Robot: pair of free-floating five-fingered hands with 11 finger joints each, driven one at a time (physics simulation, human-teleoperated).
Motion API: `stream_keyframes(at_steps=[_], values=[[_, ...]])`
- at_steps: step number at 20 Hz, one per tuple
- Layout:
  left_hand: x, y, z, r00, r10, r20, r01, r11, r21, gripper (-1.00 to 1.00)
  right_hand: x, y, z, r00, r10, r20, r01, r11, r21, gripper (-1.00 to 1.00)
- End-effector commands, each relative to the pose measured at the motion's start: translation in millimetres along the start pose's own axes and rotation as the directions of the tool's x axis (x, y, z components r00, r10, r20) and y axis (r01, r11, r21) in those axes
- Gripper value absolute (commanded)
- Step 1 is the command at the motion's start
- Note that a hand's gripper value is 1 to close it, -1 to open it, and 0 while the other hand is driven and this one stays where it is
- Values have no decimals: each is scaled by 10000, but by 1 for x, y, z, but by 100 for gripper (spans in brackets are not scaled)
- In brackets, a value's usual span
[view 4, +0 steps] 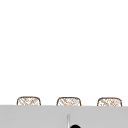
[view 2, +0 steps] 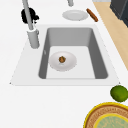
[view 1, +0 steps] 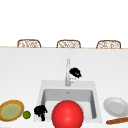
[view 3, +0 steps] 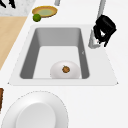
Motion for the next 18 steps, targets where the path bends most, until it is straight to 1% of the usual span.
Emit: stream_keyframes(at_steps=[1, 4, 11, 13, 16, 17, 18], values=[[0, 0, 0, 10000, 0, 0, 0, 10000, 0, 0, 2, -14, 13, 9983, 397, 435, -380, 9985, -405, 100], [0, 0, 0, 10000, 0, 0, 0, 10000, 0, 0, 5, -15, 13, 9995, 322, 49, -320, 9988, -365, 100], [0, 0, 0, 10000, 0, 0, 0, 10000, 0, 0, 11, -19, 16, 9988, 184, -462, -187, 9998, -51, 100], [0, 0, 0, 10000, 0, 0, 0, 10000, 0, 0, 14, -19, 16, 9975, 249, -666, -249, 9997, 15, 100], [0, 0, 0, 10000, 0, 0, 0, 10000, 0, 0, 18, -19, 17, 9969, 290, -730, -269, 9992, 303, 100], [0, 0, 0, 10000, 0, 0, 0, 10000, 0, 0, 12, -8, 9, 9980, 182, -602, -176, 9998, 116, 100], [0, 0, 0, 10000, 0, 0, 0, 10000, 0, 0, 3, -1, 3, 9960, 108, -888, -70, 9990, 432, 100]])
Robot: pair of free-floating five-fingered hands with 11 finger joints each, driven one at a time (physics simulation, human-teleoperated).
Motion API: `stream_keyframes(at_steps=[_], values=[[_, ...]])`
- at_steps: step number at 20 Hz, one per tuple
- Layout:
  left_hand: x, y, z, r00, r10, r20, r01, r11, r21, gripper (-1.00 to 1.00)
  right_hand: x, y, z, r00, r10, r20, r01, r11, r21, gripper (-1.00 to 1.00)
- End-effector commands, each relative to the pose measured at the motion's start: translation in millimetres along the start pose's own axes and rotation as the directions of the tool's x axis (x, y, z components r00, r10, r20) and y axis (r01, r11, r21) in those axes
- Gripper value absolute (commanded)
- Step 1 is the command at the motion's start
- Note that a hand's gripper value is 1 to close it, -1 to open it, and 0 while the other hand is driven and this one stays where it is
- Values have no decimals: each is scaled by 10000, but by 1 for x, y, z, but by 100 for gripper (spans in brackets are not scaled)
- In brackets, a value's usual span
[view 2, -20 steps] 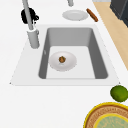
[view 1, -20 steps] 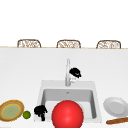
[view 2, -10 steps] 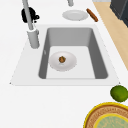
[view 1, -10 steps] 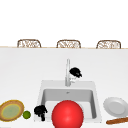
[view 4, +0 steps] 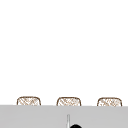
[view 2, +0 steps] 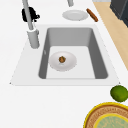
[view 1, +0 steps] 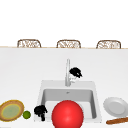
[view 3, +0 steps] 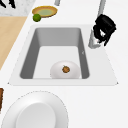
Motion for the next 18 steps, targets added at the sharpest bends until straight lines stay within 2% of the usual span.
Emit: stream_keyframes(at_steps=[1, 2, 3, 5, 6, 11, 14, 18], values=[[0, 0, 0, 10000, 0, 0, 0, 10000, 0, 0, 2, 3, 4, 10000, -72, -39, 72, 9999, 118, -100], [0, 0, 0, 10000, 0, 0, 0, 10000, 0, 0, 3, -5, -2, 9999, -64, -156, 70, 9992, 386, -100], [0, 0, 0, 10000, 0, 0, 0, 10000, 0, 0, 2, 2, -3, 9997, -225, -92, 230, 9975, 672, -100], [0, 0, 0, 10000, 0, 0, 0, 10000, 0, 0, -2, 4, 3, 9949, -877, 505, 828, 9923, 921, -100], [0, 0, 0, 10000, 0, 0, 0, 10000, 0, 0, -3, 2, 1, 9915, -1055, 764, 1003, 9925, 692, -100], [0, 0, 0, 10000, 0, 0, 0, 10000, 0, 0, -3, 1, -2, 9780, -1439, 1511, 1356, 9887, 638, -100], [0, 0, 0, 10000, 0, 0, 0, 10000, 0, 0, -8, 5, -8, 9633, -1826, 1967, 1755, 9830, 531, -100], [0, 0, 0, 10000, 0, 0, 0, 10000, 0, 0, -11, 7, -12, 9309, -2417, 2737, 2372, 9702, 499, -100]])
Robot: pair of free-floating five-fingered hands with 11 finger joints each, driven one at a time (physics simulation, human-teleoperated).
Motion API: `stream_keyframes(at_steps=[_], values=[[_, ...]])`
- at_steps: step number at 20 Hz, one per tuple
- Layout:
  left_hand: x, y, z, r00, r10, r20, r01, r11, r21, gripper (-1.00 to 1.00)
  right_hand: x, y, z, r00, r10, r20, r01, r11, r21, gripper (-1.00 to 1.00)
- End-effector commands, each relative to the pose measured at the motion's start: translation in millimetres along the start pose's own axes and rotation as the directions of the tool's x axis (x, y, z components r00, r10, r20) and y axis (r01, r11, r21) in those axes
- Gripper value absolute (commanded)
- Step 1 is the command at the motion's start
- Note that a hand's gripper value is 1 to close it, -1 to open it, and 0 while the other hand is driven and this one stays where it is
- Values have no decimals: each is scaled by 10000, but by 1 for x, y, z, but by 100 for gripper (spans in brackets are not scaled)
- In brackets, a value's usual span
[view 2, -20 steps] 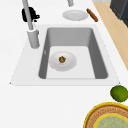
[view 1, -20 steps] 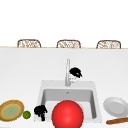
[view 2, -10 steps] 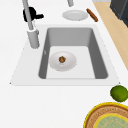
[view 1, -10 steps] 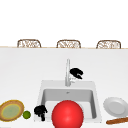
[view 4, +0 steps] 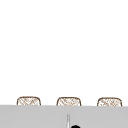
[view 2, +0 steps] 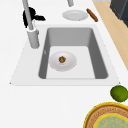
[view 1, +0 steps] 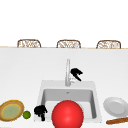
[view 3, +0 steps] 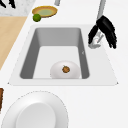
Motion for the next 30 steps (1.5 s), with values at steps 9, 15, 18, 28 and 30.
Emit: stream_keyframes(at_steps=[9, 15, 18, 28, 30], values=[[0, 0, 0, 10000, 0, 0, 0, 10000, 0, 0, -13, 5, -10, 9539, -1641, 2513, 1792, 9831, -383, -100], [0, 0, 0, 10000, 0, 0, 0, 10000, 0, 0, -29, 21, -14, 9115, -2159, 3500, 2467, 9681, -451, -100], [0, 0, 0, 10000, 0, 0, 0, 10000, 0, 0, -34, 27, -15, 8804, -2451, 4060, 2855, 9575, -411, -100], [0, 0, 0, 10000, 0, 0, 0, 10000, 0, 0, -50, 30, -23, 8102, -2383, 5355, 3066, 9509, -408, 100], [0, 0, 0, 10000, 0, 0, 0, 10000, 0, 0, -54, 28, -26, 7910, -2303, 5669, 3108, 9492, -481, 100]])
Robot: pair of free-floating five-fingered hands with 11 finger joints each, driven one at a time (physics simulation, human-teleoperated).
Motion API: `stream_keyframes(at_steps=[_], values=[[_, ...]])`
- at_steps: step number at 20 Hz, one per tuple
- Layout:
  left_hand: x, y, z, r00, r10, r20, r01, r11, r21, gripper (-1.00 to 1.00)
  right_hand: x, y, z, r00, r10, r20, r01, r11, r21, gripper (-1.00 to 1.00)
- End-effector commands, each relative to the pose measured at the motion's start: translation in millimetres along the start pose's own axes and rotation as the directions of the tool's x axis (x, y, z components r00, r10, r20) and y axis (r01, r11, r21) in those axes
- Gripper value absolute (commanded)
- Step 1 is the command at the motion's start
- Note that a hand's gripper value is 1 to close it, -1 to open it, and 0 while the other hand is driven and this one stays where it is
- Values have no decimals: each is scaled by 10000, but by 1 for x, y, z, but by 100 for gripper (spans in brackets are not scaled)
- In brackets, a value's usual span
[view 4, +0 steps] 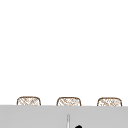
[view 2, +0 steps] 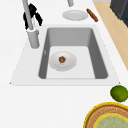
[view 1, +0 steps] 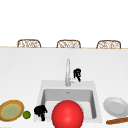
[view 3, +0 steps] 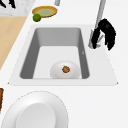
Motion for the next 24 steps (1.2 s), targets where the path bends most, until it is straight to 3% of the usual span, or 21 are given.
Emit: stream_keyframes(at_steps=[1, 3, 4, 6, 8, 9, 11, 24], values=[[0, 0, 0, 10000, 0, 0, 0, 10000, 0, 0, -11, 2, 0, 9970, -253, 737, 249, 9997, 62, 100], [0, 0, 0, 10000, 0, 0, 0, 10000, 0, 0, -15, 4, 1, 9949, -239, 977, 248, 9997, -83, 100], [0, 0, 0, 10000, 0, 0, 0, 10000, 0, 0, -16, 8, 3, 9943, 35, 1068, -6, 9996, -269, 100], [0, 0, 0, 10000, 0, 0, 0, 10000, 0, 0, -10, 5, -2, 9984, -215, 516, 223, 9997, -143, 100], [0, 0, 0, 10000, 0, 0, 0, 10000, 0, 0, -18, 0, 7, 9964, -458, 717, 489, 9979, -424, 100], [0, 0, 0, 10000, 0, 0, 0, 10000, 0, 0, -10, -12, 5, 9924, -835, 899, 854, 9962, -178, 100], [0, 0, 0, 10000, 0, 0, 0, 10000, 0, 0, -8, -20, 5, 9909, -958, 944, 969, 9953, -76, 100], [0, 0, 0, 10000, 0, 0, 0, 10000, 0, 0, -4, -29, 5, 9938, -866, 697, 857, 9962, 149, 100]])
